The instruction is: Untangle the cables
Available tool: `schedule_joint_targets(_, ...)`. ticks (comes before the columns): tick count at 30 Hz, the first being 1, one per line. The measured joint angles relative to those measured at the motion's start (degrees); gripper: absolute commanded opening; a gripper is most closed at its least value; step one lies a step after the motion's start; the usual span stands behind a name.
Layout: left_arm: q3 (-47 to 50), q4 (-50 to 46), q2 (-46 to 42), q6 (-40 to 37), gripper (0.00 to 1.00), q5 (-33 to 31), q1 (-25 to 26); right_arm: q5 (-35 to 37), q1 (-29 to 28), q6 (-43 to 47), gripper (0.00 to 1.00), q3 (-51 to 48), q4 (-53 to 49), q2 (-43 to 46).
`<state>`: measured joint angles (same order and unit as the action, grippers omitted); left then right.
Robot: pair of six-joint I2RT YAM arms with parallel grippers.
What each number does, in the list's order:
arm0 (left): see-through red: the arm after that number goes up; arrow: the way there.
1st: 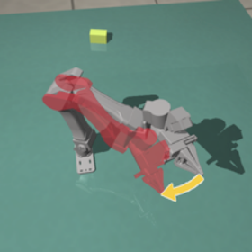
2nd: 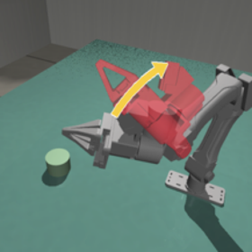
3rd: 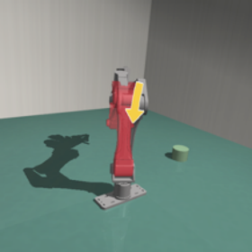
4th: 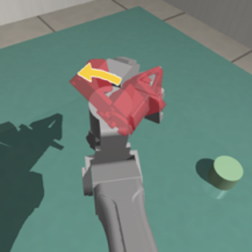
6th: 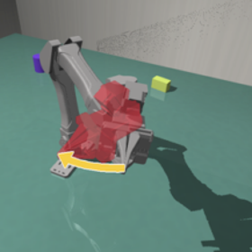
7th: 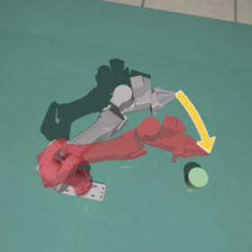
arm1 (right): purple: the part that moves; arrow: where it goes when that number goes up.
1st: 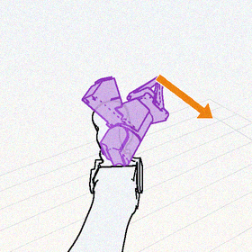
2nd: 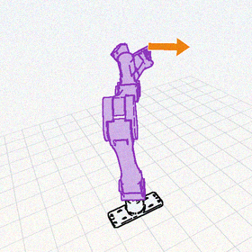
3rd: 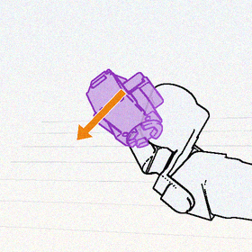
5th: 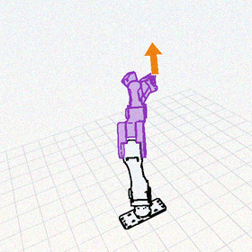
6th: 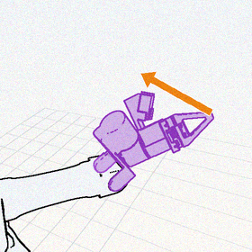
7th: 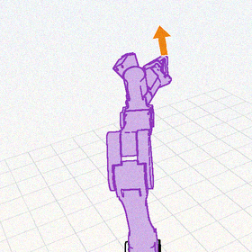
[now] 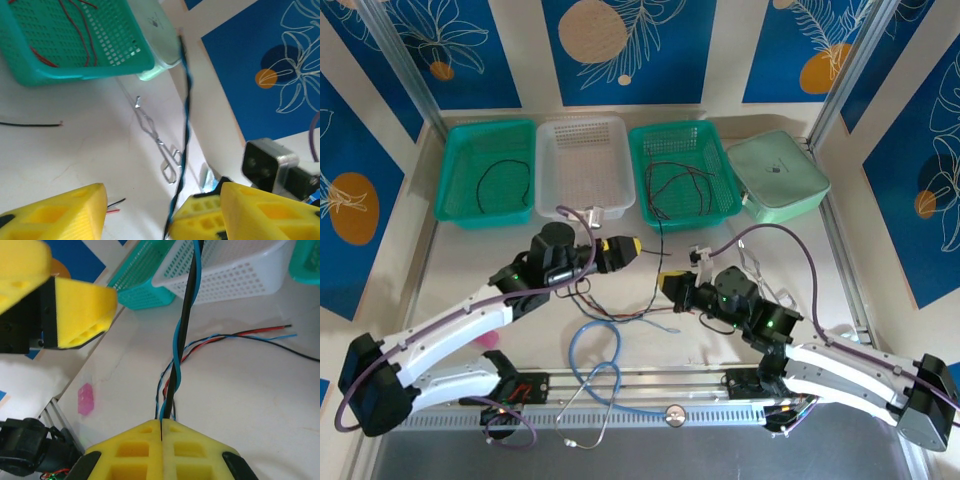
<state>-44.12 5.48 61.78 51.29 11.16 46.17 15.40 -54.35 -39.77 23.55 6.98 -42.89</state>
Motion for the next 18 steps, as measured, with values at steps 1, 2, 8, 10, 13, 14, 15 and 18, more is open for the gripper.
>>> schedule_joint_targets(1,0.0,1.6,0.8,0.3,0.57,0.5,0.1,-0.5,0.0,0.1,0.00,0.2,0.3,-0.5)
schedule_joint_targets(2,0.0,3.3,1.7,0.5,0.57,0.9,0.3,-1.1,0.0,0.2,0.00,0.4,0.5,-1.1)
schedule_joint_targets(8,-0.5,6.6,6.0,0.8,0.56,2.3,1.1,-3.5,-0.6,1.0,0.00,1.9,2.5,-3.5)
schedule_joint_targets(10,-0.6,6.6,6.8,0.7,0.49,2.4,1.4,-3.9,-1.0,1.3,0.00,2.4,2.7,-4.0)
schedule_joint_targets(13,-0.6,7.7,8.0,0.7,0.26,2.4,1.7,-4.4,-1.5,1.7,0.00,2.7,3.1,-4.7)
schedule_joint_targets(14,-0.6,8.2,8.3,0.5,0.13,2.4,1.8,-4.6,-1.6,1.9,0.00,2.7,3.2,-5.0)
schedule_joint_targets(15,-0.6,8.8,8.6,0.3,0.03,2.4,1.9,-4.7,-1.7,1.9,0.00,2.7,3.2,-5.2)
schedule_joint_targets(18,-0.6,9.2,8.9,-0.7,0.00,2.6,2.1,-4.7,-1.8,2.3,0.20,2.7,3.1,-5.4)
